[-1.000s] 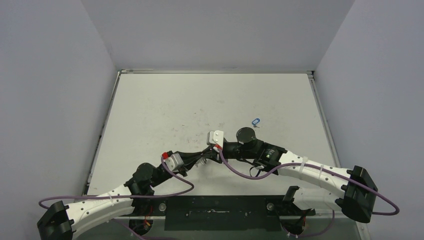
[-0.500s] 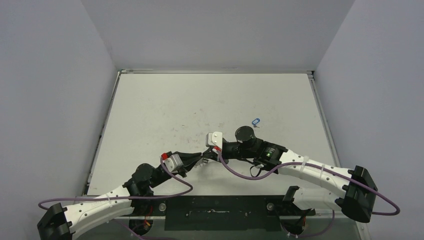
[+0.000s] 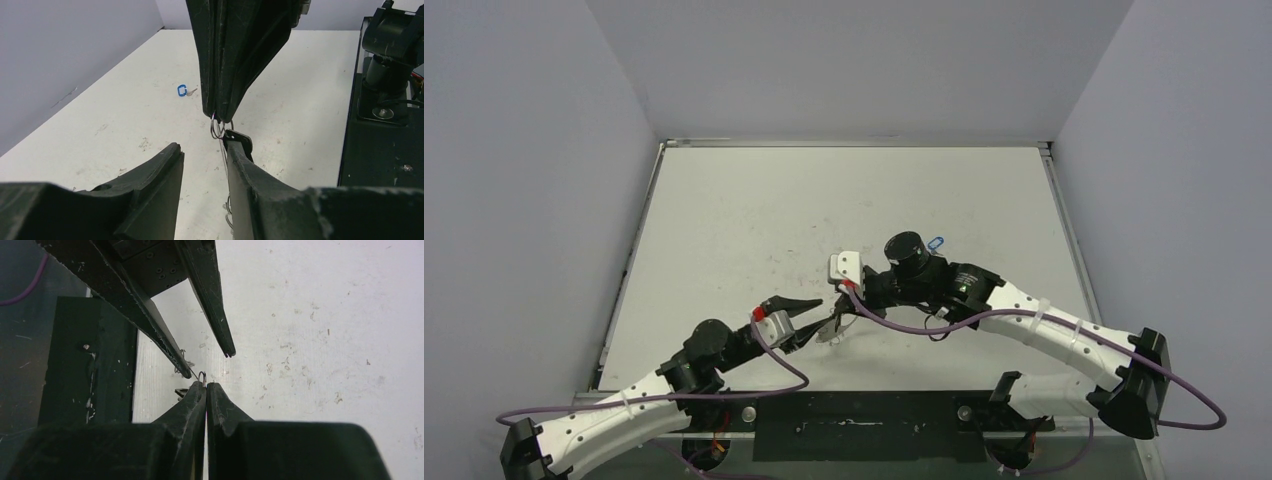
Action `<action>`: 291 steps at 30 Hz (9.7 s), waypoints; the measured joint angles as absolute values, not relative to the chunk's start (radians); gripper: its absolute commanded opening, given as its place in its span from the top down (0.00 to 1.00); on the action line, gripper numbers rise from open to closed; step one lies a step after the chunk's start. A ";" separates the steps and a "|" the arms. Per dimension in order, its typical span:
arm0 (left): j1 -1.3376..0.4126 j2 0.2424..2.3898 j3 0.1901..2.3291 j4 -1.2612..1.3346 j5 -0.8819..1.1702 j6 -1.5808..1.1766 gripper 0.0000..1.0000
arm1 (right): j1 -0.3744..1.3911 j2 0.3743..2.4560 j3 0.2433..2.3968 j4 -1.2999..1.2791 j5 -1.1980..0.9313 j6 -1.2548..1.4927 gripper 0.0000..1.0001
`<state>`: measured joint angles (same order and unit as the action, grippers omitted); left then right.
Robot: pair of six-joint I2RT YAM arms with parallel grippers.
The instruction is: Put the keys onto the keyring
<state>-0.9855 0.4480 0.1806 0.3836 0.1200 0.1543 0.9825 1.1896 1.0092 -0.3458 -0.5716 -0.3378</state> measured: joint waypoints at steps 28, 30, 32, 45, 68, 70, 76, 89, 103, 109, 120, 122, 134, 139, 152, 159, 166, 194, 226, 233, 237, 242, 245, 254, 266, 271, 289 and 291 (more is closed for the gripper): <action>-0.986 0.618 0.248 0.312 0.228 0.188 0.80 | 0.983 1.324 1.147 -0.558 -0.588 -0.311 1.00; -0.986 0.618 0.248 0.324 0.228 0.184 0.79 | 0.983 1.324 1.148 -0.558 -0.590 -0.309 1.00; -0.986 0.615 0.248 0.338 0.224 0.179 0.80 | 0.983 1.324 1.150 -0.558 -0.592 -0.306 1.00; -0.986 0.621 0.241 0.370 0.208 0.154 1.00 | 0.984 1.335 1.158 -0.572 -0.604 -0.305 0.89; -0.986 0.558 0.078 0.673 0.156 0.102 1.00 | 0.883 1.190 0.947 -0.299 -0.678 -0.265 0.70; -0.986 0.558 0.078 0.688 0.156 0.096 1.00 | 0.883 1.196 0.947 -0.284 -0.689 -0.258 0.76; -0.986 0.560 0.078 0.701 0.156 0.088 1.00 | 0.882 1.245 0.947 -0.278 -0.714 -0.251 0.96; -0.986 0.559 0.075 0.701 0.142 0.085 1.00 | 0.878 1.262 0.947 -0.292 -0.723 -0.250 1.00; -0.986 0.485 0.067 0.675 0.132 0.086 1.00 | 0.869 1.200 0.868 -0.244 -0.617 -0.229 0.21; -0.986 0.253 0.089 0.430 0.088 0.119 1.00 | 0.842 1.068 0.765 -0.131 -0.533 -0.160 0.07; -0.987 0.065 0.372 -0.200 -0.133 0.148 1.00 | 0.807 1.015 0.620 0.080 -0.386 0.015 0.00; -0.987 0.092 0.394 -0.264 -0.169 0.139 1.00 | 0.804 0.995 0.577 0.117 -0.354 0.049 0.00; -0.987 0.665 0.349 -0.036 -0.163 0.162 1.00 | 0.790 0.852 0.396 0.245 -0.248 0.182 0.00; -0.987 0.972 0.350 0.198 -0.102 0.181 1.00 | 0.785 0.722 0.346 0.218 -0.097 0.222 0.00; -0.950 1.241 0.454 0.528 0.033 0.127 0.36 | 0.778 0.636 0.346 0.051 0.107 0.316 0.00; -0.829 1.134 0.455 0.424 0.031 -0.052 0.20 | 0.778 0.809 0.397 -0.049 0.104 0.366 0.00; -0.620 0.960 0.455 0.107 0.024 -0.296 0.16 | 0.779 0.952 0.446 -0.057 0.039 0.409 0.04; -0.461 0.859 0.356 -0.421 -0.030 -0.845 0.09 | 1.114 1.446 0.706 -0.049 0.057 0.403 0.48; -0.458 1.006 0.373 -0.243 0.071 -0.886 0.26 | 1.148 1.521 0.732 0.019 -0.023 0.512 0.58; -0.460 0.879 0.373 -0.350 0.008 -0.856 0.26 | 1.119 1.521 0.723 0.054 -0.071 0.551 0.58; -0.471 0.852 0.373 -0.344 0.037 -0.830 0.25 | 1.039 1.515 0.681 0.123 -0.139 0.590 0.58; -0.546 0.886 0.375 -0.308 0.073 -0.826 0.25 | 0.945 1.480 0.633 0.143 -0.200 0.617 0.57; -0.638 0.940 0.393 -0.294 0.068 -0.827 0.27 | 0.908 1.443 0.620 0.141 -0.217 0.617 0.57; -0.881 1.047 0.459 -0.212 -0.015 -0.812 0.39 | 0.813 1.357 0.587 0.139 -0.262 0.614 0.57; -1.077 1.060 0.459 -0.192 -0.205 -0.490 0.39 | 0.764 1.315 0.554 0.109 -0.291 0.606 0.56; -1.163 1.060 0.459 -0.178 -0.292 -0.348 0.50 | 0.758 1.314 0.551 0.105 -0.301 0.599 0.56; -1.252 1.172 0.461 -0.162 -0.451 -0.230 0.54 | 0.738 1.314 0.548 0.092 -0.323 0.587 0.56; -1.259 1.187 0.467 -0.164 -0.461 -0.234 0.54 | 0.737 1.314 0.548 0.089 -0.324 0.587 0.56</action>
<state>-1.2591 1.1866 0.4667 -0.1638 -0.4614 -0.2337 0.7372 1.3140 0.5476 0.0891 -0.3237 0.5873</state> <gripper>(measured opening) 0.460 0.442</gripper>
